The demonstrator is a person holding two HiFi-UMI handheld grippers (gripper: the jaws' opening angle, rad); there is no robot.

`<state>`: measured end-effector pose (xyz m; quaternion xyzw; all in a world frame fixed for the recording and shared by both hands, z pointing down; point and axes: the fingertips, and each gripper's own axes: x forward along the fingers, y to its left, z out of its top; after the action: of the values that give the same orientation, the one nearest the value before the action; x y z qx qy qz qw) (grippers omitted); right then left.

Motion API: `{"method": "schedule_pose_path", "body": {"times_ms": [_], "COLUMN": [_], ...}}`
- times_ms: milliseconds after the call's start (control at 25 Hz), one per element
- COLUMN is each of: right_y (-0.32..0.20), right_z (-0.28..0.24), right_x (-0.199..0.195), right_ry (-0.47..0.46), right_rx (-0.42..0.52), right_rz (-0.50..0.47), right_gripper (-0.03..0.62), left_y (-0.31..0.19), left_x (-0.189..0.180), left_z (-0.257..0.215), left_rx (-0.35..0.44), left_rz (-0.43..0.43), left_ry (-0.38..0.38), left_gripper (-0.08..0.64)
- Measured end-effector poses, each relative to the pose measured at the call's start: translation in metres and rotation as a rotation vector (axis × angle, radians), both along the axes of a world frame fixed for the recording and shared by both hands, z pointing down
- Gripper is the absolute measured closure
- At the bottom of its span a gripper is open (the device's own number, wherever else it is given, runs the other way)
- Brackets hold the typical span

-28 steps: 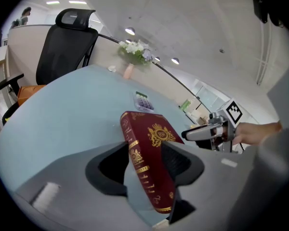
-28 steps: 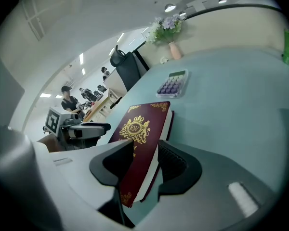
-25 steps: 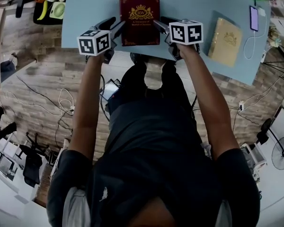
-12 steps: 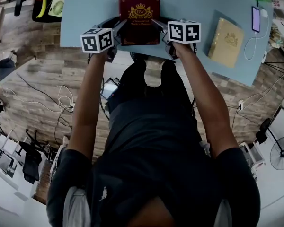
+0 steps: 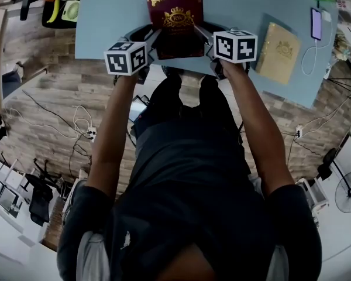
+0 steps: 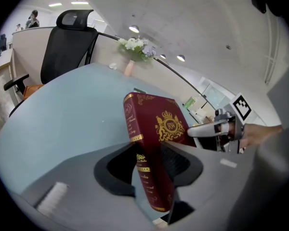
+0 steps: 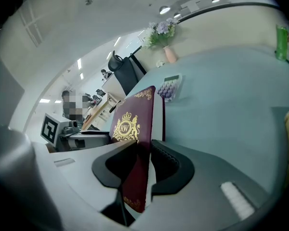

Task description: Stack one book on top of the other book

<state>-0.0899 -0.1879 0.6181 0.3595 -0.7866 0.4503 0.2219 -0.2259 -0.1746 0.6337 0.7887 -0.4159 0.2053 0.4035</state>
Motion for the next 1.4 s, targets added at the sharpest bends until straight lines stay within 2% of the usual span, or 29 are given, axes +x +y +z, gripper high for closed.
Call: {"method": "schedule_pose_path", "body": {"times_ms": [520, 840, 1400], "right_y": [-0.001, 0.011, 0.024], "right_z": [-0.052, -0.069, -0.083], "right_x": [0.062, 0.113, 0.212], "right_ry": [0.019, 0.009, 0.041], "right_rx": [0.099, 0.113, 0.128], "right_rz": [0.071, 0.154, 0.258], "right_gripper": [0.501, 0.502, 0.502], "left_y": [-0.007, -0.010, -0.011], "left_x": [0.061, 0.112, 0.213], "left_z": [-0.040, -0.060, -0.070], "left_rx": [0.060, 0.093, 0.105], "left_rz": [0.063, 0.150, 0.275], "left_ry": [0.006, -0.002, 0.017], "left_gripper": [0.357, 0.357, 0.357]}}
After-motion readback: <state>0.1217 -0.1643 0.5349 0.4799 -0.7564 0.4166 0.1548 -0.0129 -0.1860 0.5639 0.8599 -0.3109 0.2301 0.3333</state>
